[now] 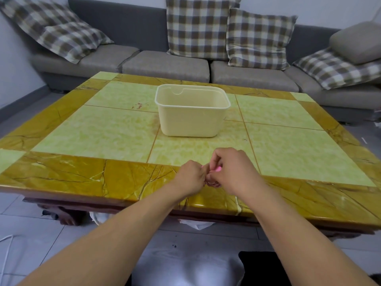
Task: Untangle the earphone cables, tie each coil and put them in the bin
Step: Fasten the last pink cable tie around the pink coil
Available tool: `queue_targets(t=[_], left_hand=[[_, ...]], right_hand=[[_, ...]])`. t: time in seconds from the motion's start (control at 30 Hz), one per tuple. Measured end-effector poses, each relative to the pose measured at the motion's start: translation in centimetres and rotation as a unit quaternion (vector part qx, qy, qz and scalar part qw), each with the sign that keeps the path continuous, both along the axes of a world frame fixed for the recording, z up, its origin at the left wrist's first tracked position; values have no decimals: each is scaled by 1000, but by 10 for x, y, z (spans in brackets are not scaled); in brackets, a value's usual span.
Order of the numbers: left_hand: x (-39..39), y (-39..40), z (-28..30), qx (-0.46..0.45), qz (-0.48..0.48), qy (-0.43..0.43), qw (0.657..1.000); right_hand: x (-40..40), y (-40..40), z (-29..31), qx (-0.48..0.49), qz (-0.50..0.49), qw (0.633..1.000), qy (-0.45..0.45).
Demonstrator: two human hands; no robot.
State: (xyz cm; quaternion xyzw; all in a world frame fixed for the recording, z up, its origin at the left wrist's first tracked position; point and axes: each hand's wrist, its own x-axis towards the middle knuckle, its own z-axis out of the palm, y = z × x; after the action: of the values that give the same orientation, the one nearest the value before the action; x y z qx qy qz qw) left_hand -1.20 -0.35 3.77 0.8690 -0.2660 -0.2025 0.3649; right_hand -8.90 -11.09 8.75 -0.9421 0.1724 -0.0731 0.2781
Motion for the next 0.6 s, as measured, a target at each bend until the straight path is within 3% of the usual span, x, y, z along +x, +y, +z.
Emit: queue_targets(t=[0.07, 0.17, 0.3, 0.4, 0.6], left_hand=[[-4, 0, -2, -52, 43, 111, 992], [-5, -1, 6, -159, 119, 253, 947], [3, 3, 17, -265, 120, 339, 895], [7, 7, 22, -294, 114, 386, 867], [7, 12, 28, -368, 84, 406, 832]], right_hand=[[-1, 14, -1, -96, 27, 995, 5], [0, 23, -2, -200, 67, 977, -22], [4, 12, -6, -138, 52, 984, -96], [6, -2, -12, -80, 35, 987, -137], [3, -10, -10, -10, 35, 963, -268]])
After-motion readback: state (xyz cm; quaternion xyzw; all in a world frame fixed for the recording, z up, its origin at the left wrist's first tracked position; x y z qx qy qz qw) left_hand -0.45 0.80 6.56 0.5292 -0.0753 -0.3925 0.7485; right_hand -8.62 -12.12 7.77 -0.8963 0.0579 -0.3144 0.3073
